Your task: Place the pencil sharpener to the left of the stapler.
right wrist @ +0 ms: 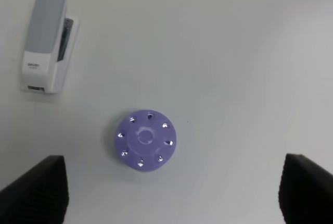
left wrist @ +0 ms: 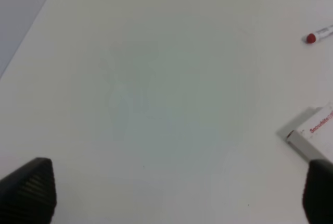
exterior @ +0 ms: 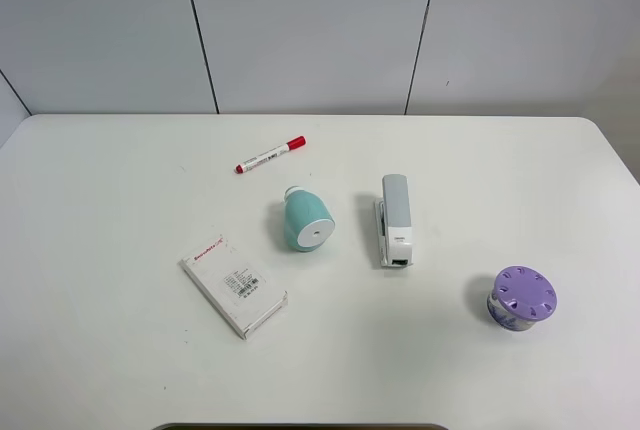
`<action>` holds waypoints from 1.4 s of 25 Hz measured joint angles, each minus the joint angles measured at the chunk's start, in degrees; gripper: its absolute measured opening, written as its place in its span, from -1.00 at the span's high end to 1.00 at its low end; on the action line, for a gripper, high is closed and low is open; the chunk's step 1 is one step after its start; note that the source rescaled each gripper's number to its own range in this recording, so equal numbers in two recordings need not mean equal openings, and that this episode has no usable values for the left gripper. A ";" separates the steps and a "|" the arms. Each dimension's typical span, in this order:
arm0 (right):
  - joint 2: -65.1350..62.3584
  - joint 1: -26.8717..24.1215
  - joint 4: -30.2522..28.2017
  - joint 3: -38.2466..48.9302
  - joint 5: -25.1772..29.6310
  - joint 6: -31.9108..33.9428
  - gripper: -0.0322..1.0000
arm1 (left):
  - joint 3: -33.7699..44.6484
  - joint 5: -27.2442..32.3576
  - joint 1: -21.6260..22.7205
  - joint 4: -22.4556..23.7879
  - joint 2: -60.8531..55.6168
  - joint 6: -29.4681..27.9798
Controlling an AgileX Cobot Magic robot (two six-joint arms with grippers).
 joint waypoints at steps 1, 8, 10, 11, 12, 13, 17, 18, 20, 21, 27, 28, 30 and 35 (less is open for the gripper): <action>-2.60 -0.87 0.00 2.31 -0.75 0.00 -0.04 | 0.00 0.00 0.00 0.00 0.00 0.00; -18.13 -6.52 1.51 12.27 -1.64 0.00 -0.04 | 0.00 0.00 0.00 0.00 0.00 0.00; -21.59 -7.91 2.03 13.29 -1.90 0.00 -0.04 | 0.00 0.00 0.00 0.00 0.00 0.00; -22.74 -8.66 2.30 13.61 -2.65 0.00 -0.04 | 0.00 0.00 0.00 0.00 0.00 0.00; -23.21 -9.31 2.44 13.77 -3.18 0.00 -0.04 | 0.00 0.00 0.00 0.00 0.00 0.00; -23.21 -9.72 2.65 13.75 -3.32 0.00 -0.04 | 0.00 0.00 0.00 0.00 0.00 0.00; -23.25 -9.91 2.97 15.00 -5.04 0.00 -0.04 | 0.00 0.00 0.00 0.00 0.00 0.00; -23.25 -9.91 3.02 15.08 -5.27 0.00 -0.04 | 0.00 0.00 0.00 0.00 0.00 0.00; -23.25 -9.91 3.02 15.08 -5.73 0.00 -0.04 | 0.00 0.00 0.00 0.00 0.00 0.00; -23.25 -9.91 3.02 15.08 -5.78 0.00 -0.04 | 0.00 0.00 0.00 0.00 0.00 0.00; -23.25 -9.91 3.02 15.08 -5.84 0.00 -0.04 | 0.00 0.00 0.00 0.00 0.00 0.00; -23.25 -9.91 3.02 15.08 -5.84 0.00 -0.04 | 0.00 0.00 0.00 0.00 0.00 0.00; -23.25 -9.91 3.02 15.08 -5.84 0.00 -0.04 | 0.00 0.00 0.00 0.00 0.00 0.00; -23.25 -9.91 3.02 15.08 -5.84 0.00 -0.04 | 0.00 0.00 0.00 0.00 0.00 0.00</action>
